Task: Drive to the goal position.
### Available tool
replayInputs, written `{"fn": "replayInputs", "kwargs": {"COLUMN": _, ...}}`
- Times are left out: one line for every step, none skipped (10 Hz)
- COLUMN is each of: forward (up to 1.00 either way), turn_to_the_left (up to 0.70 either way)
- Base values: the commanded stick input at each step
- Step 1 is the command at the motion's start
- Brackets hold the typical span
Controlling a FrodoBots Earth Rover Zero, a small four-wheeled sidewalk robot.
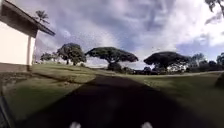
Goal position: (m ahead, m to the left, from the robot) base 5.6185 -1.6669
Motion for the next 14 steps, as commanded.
{"fn": "replayInputs", "kwargs": {"forward": 0.35, "turn_to_the_left": 0.00}}
{"fn": "replayInputs", "kwargs": {"forward": 0.00, "turn_to_the_left": 0.00}}
{"fn": "replayInputs", "kwargs": {"forward": 0.00, "turn_to_the_left": 0.00}}
{"fn": "replayInputs", "kwargs": {"forward": 0.00, "turn_to_the_left": 0.00}}
{"fn": "replayInputs", "kwargs": {"forward": 0.00, "turn_to_the_left": 0.00}}
{"fn": "replayInputs", "kwargs": {"forward": 0.00, "turn_to_the_left": 0.00}}
{"fn": "replayInputs", "kwargs": {"forward": 0.00, "turn_to_the_left": 0.00}}
{"fn": "replayInputs", "kwargs": {"forward": 0.00, "turn_to_the_left": 0.00}}
{"fn": "replayInputs", "kwargs": {"forward": 0.00, "turn_to_the_left": 0.00}}
{"fn": "replayInputs", "kwargs": {"forward": 0.00, "turn_to_the_left": 0.00}}
{"fn": "replayInputs", "kwargs": {"forward": 0.15, "turn_to_the_left": 0.00}}
{"fn": "replayInputs", "kwargs": {"forward": 0.48, "turn_to_the_left": 0.00}}
{"fn": "replayInputs", "kwargs": {"forward": 0.50, "turn_to_the_left": 0.00}}
{"fn": "replayInputs", "kwargs": {"forward": 0.50, "turn_to_the_left": 0.00}}
